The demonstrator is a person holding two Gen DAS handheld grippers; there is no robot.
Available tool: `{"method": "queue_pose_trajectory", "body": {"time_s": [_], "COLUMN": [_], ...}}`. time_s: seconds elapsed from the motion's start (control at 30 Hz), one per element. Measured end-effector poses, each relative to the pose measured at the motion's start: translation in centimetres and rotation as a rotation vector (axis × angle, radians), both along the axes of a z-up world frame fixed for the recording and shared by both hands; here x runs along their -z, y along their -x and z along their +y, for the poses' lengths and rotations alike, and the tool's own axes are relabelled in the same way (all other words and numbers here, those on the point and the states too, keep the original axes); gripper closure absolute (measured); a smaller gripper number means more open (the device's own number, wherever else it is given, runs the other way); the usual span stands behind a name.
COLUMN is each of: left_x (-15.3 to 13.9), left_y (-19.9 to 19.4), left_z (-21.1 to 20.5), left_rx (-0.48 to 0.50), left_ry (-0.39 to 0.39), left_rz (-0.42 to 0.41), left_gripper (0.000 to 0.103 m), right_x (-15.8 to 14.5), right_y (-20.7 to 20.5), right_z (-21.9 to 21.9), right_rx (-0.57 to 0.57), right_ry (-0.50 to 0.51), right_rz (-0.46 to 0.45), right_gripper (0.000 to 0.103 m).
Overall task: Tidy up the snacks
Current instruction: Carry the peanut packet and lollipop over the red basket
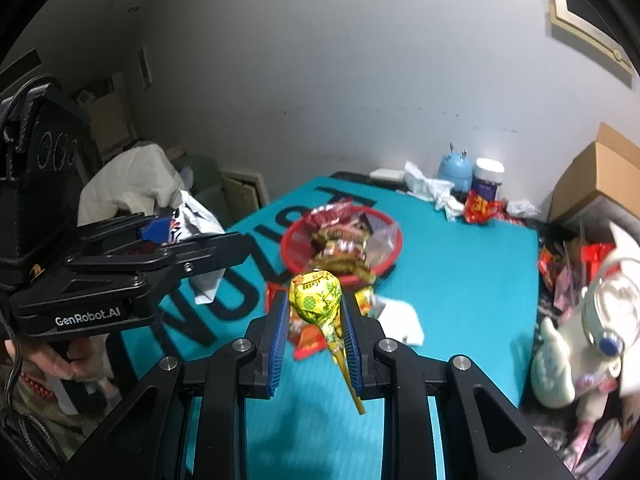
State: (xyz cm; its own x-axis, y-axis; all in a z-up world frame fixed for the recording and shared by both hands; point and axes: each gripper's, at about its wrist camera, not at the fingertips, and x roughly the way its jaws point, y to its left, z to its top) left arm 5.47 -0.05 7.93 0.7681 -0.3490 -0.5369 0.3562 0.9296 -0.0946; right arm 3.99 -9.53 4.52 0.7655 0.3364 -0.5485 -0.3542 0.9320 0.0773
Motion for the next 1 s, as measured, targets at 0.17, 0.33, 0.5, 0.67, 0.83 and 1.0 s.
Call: {"method": "queue_pose_trajectory", "body": {"time_s": [0.17, 0.33, 0.5, 0.67, 0.83, 1.0], "left_x": [-0.9, -1.4, -1.4, -1.9, -1.6, 0.5], "left_y": [-2.1, -4.7, -7.4, -10.0, -12.6, -15.1], "left_z": [0.7, 1.3, 1.9, 2.6, 3.0, 3.6], "left_rx": [-0.009, -0.018, -0.025, -0.038, -0.074, -0.14], "left_ry": [-0.004, 0.002, 0.012, 0.019, 0.047, 0.058], "left_rz": [-0.029, -0.047, -0.048, -0.06, -0.056, -0.014], "left_gripper": [0.05, 0.05, 0.05, 0.05, 0.05, 0.05], "right_x": [-0.8, -1.6, -2.3, -2.9, -3.0, -2.0], "right_y": [-2.3, -5.1, -8.0, -10.8, -14.5, -17.7], "right_z": [0.1, 0.2, 0.3, 0.6, 0.7, 0.5], "right_rx": [0.012, 0.025, 0.037, 0.039, 0.037, 0.038], "right_ry": [-0.001, 0.001, -0.004, -0.007, -0.012, -0.025], "right_rz": [-0.011, -0.024, -0.033, -0.04, -0.012, 0.014], "right_gripper": [0.078, 0.078, 0.078, 0.078, 0.078, 0.078]}}
